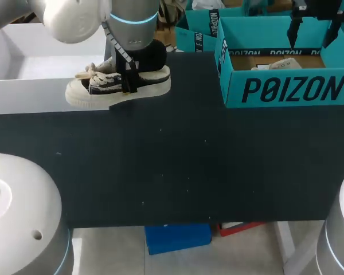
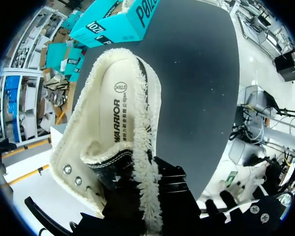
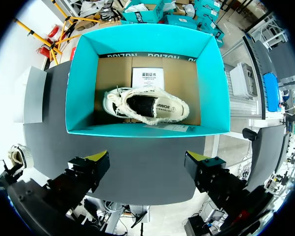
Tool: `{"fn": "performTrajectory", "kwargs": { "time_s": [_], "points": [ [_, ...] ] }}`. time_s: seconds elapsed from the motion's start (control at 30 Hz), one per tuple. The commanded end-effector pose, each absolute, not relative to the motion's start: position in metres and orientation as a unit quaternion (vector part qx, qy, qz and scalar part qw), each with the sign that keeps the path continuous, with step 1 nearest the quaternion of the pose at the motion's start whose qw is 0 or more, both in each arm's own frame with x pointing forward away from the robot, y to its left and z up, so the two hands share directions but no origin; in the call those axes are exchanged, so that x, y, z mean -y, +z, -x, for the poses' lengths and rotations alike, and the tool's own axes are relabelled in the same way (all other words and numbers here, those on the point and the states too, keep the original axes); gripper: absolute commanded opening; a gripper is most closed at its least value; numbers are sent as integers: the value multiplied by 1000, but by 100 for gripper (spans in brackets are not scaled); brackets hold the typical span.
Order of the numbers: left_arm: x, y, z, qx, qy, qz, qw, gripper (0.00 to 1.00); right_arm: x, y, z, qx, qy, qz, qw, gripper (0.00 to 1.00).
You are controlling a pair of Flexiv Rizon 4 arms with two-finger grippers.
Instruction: Take the shoe out of the shoebox, open the shoe tongue, remove and reinsert the insole, then place the shoe into the shoebox
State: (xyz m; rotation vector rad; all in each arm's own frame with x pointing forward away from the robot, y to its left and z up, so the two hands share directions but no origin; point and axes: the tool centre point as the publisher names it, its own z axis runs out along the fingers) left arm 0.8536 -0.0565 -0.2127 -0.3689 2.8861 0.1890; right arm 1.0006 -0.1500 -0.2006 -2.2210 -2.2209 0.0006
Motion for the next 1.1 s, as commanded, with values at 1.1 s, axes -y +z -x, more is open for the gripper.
{"fn": "performTrajectory", "kwargs": {
  "time_s": [1.1],
  "points": [
    [96,-349,-840,-991,56,33,116,0,150,-200,-1001,707,1,707,0,100]
  ]
}}
